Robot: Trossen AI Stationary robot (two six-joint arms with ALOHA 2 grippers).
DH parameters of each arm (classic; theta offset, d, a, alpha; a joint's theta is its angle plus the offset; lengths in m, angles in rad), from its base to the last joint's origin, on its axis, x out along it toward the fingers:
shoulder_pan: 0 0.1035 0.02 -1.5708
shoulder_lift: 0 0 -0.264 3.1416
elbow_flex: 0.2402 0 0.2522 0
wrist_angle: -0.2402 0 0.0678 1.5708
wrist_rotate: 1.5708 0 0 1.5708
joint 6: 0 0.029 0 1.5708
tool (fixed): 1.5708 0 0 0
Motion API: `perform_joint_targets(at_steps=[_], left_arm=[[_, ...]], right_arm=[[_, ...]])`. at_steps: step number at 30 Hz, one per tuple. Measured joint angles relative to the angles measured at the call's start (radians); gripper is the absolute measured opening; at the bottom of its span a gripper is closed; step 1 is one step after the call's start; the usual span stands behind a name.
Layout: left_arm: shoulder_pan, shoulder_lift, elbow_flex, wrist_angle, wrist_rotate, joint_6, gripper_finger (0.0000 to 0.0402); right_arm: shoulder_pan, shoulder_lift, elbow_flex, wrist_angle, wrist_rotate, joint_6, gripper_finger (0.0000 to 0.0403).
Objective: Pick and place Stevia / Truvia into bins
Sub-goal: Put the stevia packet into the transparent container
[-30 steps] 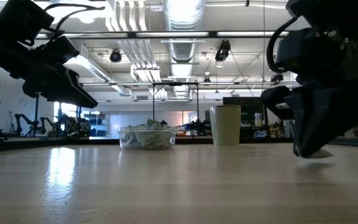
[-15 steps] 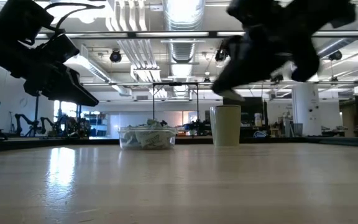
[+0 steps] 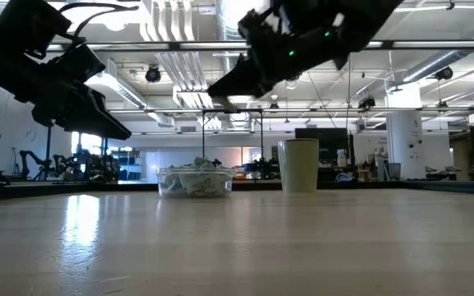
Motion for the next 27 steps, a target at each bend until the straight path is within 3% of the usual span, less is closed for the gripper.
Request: perform_joint_targets(at_steps=[8,14,27], left_arm=[[0.0,0.002,0.0,-0.004,0.0,0.001,0.0146],[0.0,0.003,0.0,-0.002,0.0,0.0,0.0146],[0.0,0.007,0.0,0.001,0.0,0.0,0.0146]], right_arm=[[-0.081,0.24,0.213,-0.002,-0.125,0.004,0.0009],[-0.119,0.39,0.359,-0.019,-0.129,0.015,0.0009],[-0.19,0.446,0.391,-0.009,-0.119,0.199,0.0008]])
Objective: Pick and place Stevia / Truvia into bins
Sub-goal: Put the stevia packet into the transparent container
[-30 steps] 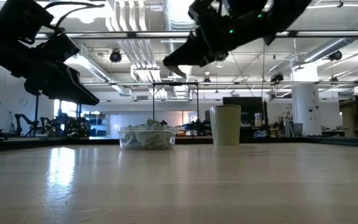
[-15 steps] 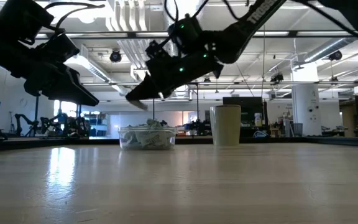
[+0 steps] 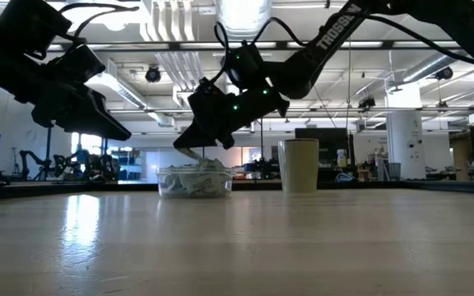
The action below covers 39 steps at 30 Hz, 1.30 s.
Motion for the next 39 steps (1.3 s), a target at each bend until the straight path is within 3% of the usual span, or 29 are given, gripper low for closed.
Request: perform_joint_targets(at_steps=[9,28,32,39], left_arm=[[0.0,0.0,0.0,0.001,0.0,0.0,0.0146],[0.0,0.0,-0.001,0.001,0.0,0.0,0.0146],[0.0,0.0,-0.001,0.001,0.0,-0.001,0.0146],[0.0,0.0,-0.001,0.001,0.0,-0.001,0.0146]], right_arm=[[-0.035,0.002,-0.003,-0.048,0.002,0.127,0.0008],[-0.023,0.002,-0.004,-0.098,0.001,0.04,0.0013],[-0.016,0.002,-0.004,-0.119,0.001,0.004,0.0043],[-0.011,0.002,-0.003,-0.107,-0.004,-0.03,0.013]])
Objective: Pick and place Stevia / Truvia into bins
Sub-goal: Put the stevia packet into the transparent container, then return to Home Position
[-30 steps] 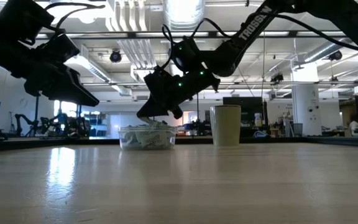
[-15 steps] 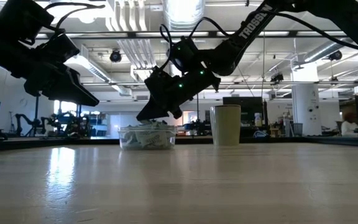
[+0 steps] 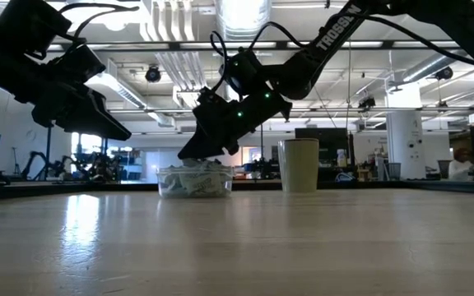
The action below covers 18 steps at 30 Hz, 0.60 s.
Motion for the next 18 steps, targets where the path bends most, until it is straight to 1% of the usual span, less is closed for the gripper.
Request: perform_joint_targets(at_steps=[4,8,12,18], left_arm=[[0.0,0.0,0.0,0.0,0.0,0.0,0.0146],[0.0,0.0,0.0,0.0,0.0,0.0,0.0146],[0.0,0.0,0.0,-0.001,0.0,0.0,0.0146],[0.0,0.0,0.0,-0.003,0.0,-0.005,0.0146]], right_arm=[[0.005,-0.01,0.002,-0.005,-0.004,-0.056,0.0164],[0.02,-0.055,0.002,-0.033,-0.008,-0.123,0.0179],[0.032,-0.127,0.001,-0.126,0.004,-0.15,0.0181],[0.058,-0.264,-0.016,-0.281,0.004,-0.168,0.0168]])
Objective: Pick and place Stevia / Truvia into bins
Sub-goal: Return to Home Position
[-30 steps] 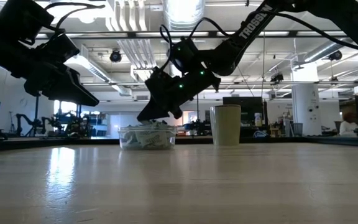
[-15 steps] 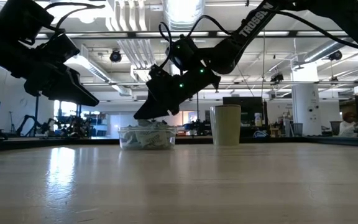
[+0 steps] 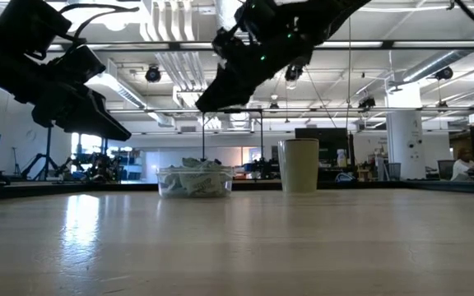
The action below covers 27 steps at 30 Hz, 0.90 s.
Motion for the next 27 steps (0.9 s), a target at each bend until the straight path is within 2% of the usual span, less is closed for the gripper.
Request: perform_joint_targets(at_steps=[6,10,19,27], left_arm=[[0.0,-0.003,0.0,0.026,0.0,0.0,0.0146],[0.0,-0.012,-0.001,0.105,0.0,0.001,0.0146],[0.0,-0.049,0.06,0.135,0.0,-0.001,0.0146],[0.0,-0.155,0.069,0.136,-0.001,0.181,0.0146]], right_arm=[[0.023,-0.155,-0.098,-0.063,-0.002,-0.029,0.0154],[0.04,-0.276,-0.192,-0.084,-0.001,-0.029,0.0148],[0.056,-0.652,-0.475,-0.078,0.0,-0.017,0.0148],[0.057,-1.019,-0.781,0.13,0.0,-0.01,0.0141]])
